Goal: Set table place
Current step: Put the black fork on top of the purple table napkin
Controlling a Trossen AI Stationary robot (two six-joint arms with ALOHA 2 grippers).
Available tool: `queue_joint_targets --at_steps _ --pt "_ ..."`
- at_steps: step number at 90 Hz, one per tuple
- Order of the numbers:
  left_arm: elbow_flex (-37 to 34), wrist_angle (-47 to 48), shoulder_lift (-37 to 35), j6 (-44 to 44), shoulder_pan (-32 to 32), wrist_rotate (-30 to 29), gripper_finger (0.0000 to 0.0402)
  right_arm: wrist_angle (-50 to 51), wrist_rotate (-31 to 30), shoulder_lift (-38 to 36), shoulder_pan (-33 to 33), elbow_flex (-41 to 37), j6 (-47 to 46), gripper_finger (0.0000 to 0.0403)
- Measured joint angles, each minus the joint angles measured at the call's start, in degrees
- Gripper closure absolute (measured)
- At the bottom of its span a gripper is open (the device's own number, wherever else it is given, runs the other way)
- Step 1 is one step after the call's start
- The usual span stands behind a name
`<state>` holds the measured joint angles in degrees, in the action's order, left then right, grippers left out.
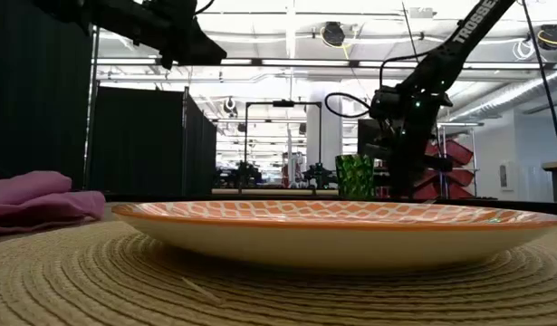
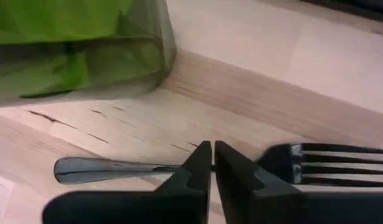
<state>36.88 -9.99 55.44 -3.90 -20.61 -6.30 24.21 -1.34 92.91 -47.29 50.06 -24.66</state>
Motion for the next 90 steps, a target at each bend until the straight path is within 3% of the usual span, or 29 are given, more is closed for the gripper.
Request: queue_joint_targets --at_steps 36,56,73,90 --pt "0.0 0.1 0.0 0.0 0.0 0.0 0.0270 1.6 0.1 4.3 1.3 0.3 1.0 0.0403" --pt "0.0 0.3 0.0 -1.0 0.0 0.0 0.0270 15.1 3.4 0.0 9.4 -0.1 0.4 0.0403" --pt "0.0 0.8 0.0 -1.0 0.0 9.5 0.0270 17.4 -3.9 -10.8 15.4 1.1 -2.3 0.0403" --pt "0.1 0.4 3.5 4.4 0.0 7.5 0.0270 21.5 -9.2 -29.2 20.9 3.3 -5.8 0.0403"
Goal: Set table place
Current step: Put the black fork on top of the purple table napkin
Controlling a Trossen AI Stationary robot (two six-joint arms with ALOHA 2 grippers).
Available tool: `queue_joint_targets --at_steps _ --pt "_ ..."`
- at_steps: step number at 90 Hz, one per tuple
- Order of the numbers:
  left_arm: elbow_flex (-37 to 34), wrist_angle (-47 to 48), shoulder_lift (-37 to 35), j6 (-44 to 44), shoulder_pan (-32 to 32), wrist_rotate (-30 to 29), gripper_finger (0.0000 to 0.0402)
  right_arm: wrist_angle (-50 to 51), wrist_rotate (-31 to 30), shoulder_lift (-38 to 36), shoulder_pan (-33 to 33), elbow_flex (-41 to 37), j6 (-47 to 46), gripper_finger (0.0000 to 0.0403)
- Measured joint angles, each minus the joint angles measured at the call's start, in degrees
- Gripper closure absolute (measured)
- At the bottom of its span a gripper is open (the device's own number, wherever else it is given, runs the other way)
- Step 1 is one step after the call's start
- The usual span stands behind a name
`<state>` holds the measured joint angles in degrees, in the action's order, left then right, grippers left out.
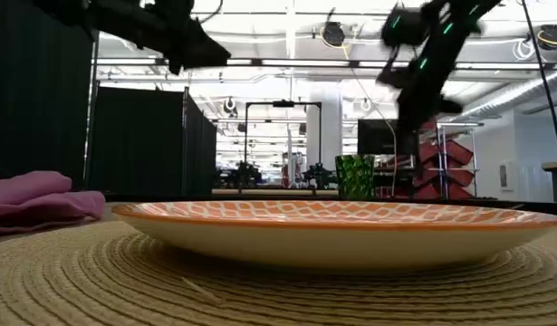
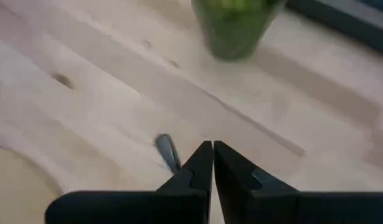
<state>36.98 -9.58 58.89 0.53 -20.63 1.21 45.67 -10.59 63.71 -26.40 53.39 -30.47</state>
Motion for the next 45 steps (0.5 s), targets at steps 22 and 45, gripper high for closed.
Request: queue_joint_targets --at_steps 22,45 --pt "9.5 3.2 20.4 0.6 2.6 4.2 0.0270 -0.3 -8.7 -23.0 8.6 -1.9 -4.5 0.0403" --pt "36.0 10.9 45.1 -10.7 5.4 9.3 0.0270 -4.6 -12.1 -29.7 12.3 -9.2 -4.1 0.0403"
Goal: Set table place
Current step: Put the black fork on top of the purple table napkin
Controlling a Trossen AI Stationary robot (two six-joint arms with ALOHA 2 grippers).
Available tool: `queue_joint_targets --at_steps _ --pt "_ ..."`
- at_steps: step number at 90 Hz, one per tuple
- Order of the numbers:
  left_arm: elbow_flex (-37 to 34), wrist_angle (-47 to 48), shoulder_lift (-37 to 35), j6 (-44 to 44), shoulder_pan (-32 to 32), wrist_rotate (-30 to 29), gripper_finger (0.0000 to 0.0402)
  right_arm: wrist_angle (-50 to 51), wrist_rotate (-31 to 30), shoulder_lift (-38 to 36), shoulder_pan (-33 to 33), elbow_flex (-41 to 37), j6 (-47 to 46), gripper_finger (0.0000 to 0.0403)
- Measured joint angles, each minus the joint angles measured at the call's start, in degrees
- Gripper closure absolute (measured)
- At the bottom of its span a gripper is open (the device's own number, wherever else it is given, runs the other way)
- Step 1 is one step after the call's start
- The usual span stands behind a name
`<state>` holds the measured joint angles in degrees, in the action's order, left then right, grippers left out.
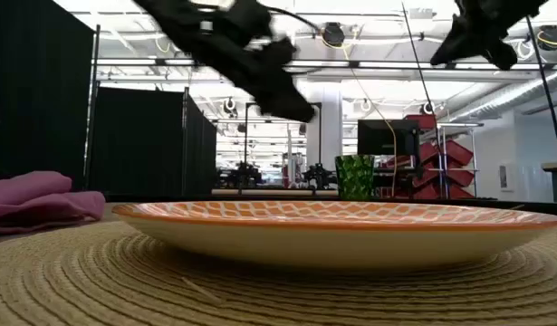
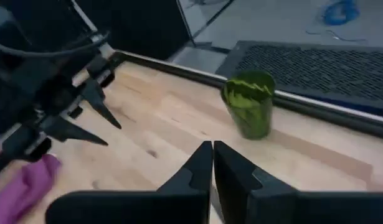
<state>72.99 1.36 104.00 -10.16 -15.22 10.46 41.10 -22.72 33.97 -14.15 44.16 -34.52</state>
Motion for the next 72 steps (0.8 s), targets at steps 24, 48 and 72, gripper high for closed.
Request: queue_joint_targets --at_steps 24,48,72 --pt "28.2 17.8 17.2 -9.8 1.2 -0.5 0.0270 -3.2 0.0 -0.2 0.1 -7.2 0.1 0.0403" --pt "44.3 20.9 31.2 -13.2 2.7 -1.3 0.0270 -5.0 0.6 -0.7 0.1 -9.0 1.3 0.0403" --pt "49.5 21.1 40.2 -15.6 5.3 -4.8 0.0270 -4.9 0.6 -0.7 0.1 -9.0 1.1 0.0403"
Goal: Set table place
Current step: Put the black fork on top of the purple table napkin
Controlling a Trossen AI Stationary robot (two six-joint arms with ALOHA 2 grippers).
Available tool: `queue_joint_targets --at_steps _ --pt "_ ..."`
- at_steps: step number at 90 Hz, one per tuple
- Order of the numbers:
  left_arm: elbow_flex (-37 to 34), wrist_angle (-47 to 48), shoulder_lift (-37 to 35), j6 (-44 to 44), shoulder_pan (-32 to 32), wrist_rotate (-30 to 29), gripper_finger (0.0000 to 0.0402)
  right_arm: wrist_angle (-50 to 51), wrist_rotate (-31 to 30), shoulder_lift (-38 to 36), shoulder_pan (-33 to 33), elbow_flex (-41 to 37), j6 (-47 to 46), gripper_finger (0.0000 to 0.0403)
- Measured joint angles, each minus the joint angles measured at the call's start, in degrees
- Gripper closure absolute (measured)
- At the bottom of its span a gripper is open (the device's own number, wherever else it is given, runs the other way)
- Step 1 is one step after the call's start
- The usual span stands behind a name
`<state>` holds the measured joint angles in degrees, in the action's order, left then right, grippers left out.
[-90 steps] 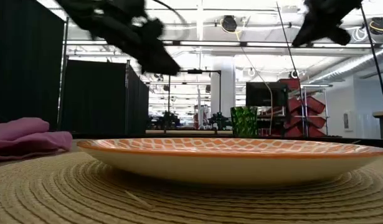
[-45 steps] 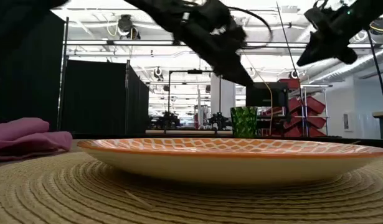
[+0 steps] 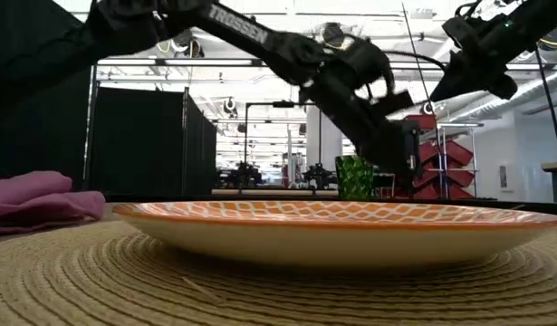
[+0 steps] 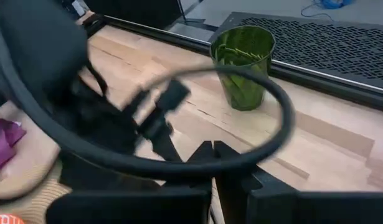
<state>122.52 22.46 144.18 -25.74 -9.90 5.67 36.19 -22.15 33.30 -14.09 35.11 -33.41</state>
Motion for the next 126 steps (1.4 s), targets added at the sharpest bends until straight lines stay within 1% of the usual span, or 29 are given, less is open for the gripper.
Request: queue_joint_targets --at_steps 14,20,36,56,64,78,88,95,113,121,126 --pt "0.2 -2.0 2.1 -0.7 0.3 -0.4 0.0270 -0.9 0.0 0.0 0.0 0.0 0.0 0.0403" --pt "0.2 -3.4 2.9 -1.6 0.2 -1.9 0.0270 -1.3 0.0 0.0 0.0 0.0 0.0 0.0403" --pt "0.2 -6.1 3.0 -2.0 -1.0 -2.5 0.0270 -1.4 1.1 0.1 0.0 0.0 -0.4 0.0403" --pt "0.2 -5.0 3.0 -1.6 -2.7 -2.8 0.0270 -1.9 1.4 0.2 0.0 0.0 -0.9 0.0403" --pt "0.2 -4.5 3.0 -1.6 -2.7 -4.0 0.0270 -1.9 1.4 0.3 0.0 0.0 -0.9 0.0403" --pt "0.2 -0.9 3.0 -1.6 -2.8 -4.6 0.0270 -1.9 1.5 0.5 0.0 0.0 -0.9 0.0403" --pt "0.2 1.1 2.9 -1.6 -2.9 -7.3 0.0270 -2.0 1.5 0.7 0.0 0.0 -0.7 0.0403" --pt "0.3 3.1 2.7 -1.6 -3.1 -7.5 0.0270 -2.2 1.5 0.8 0.0 0.0 -0.6 0.0403" --pt "0.5 12.5 2.3 1.4 -3.7 -8.1 0.0270 -2.2 1.5 0.8 1.3 0.0 -0.4 0.0403" --pt "0.5 17.4 2.3 1.7 -3.6 -9.7 0.0270 -2.2 1.5 0.8 2.2 0.0 -0.4 0.0403" --pt "0.4 18.6 1.9 2.4 -3.4 -10.3 0.0270 -2.2 1.5 0.8 2.7 0.0 -0.3 0.0403"
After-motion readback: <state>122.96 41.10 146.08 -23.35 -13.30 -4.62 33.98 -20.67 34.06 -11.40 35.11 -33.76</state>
